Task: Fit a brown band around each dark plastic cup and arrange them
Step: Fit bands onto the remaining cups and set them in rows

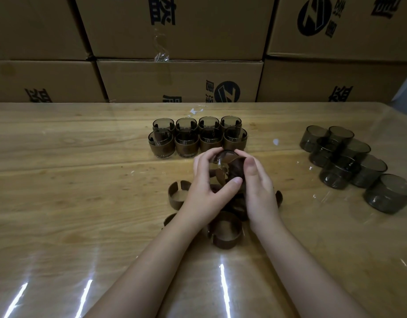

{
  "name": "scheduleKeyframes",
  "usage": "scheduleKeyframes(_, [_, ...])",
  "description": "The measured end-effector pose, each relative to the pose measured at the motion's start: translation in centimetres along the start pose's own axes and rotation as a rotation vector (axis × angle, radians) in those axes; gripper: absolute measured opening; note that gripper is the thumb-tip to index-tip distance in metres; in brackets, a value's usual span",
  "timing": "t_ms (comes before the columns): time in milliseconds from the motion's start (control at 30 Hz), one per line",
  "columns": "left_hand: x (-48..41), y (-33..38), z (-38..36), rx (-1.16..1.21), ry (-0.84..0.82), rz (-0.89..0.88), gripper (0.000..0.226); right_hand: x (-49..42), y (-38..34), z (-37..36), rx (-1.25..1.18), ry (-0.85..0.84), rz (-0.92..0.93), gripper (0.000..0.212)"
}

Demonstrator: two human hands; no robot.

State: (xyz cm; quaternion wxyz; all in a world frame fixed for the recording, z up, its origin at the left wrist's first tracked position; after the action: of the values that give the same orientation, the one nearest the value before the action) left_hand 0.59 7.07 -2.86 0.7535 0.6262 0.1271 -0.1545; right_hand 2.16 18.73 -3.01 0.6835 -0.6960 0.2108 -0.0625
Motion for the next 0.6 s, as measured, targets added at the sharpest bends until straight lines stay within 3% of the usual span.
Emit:
scheduleKeyframes(167, [0.25, 0.46, -0.09, -0.016, 0.012, -0.011, 0.056, -0.01, 0.11, -0.06, -0.048, 0.048, -0.002, 0.031])
scheduleKeyframes(600, [0.36, 0.51, -0.22, -0.071, 0.012, -0.076, 0.058, 0.02, 0.33, -0.69, -0.173, 0.182, -0.094, 0.031])
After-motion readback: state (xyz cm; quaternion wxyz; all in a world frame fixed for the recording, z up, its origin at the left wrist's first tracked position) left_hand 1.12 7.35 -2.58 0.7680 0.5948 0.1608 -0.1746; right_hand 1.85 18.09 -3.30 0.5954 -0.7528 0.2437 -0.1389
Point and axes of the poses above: each hand's wrist, its own x-axis away from the middle knuckle, its own z-axis out of the back of the hand, y = z × x, the point moved 1 cm from there along -x, towards the middle knuckle, and after that the axes turned 10 degrees about y, right-handed, at the moved point
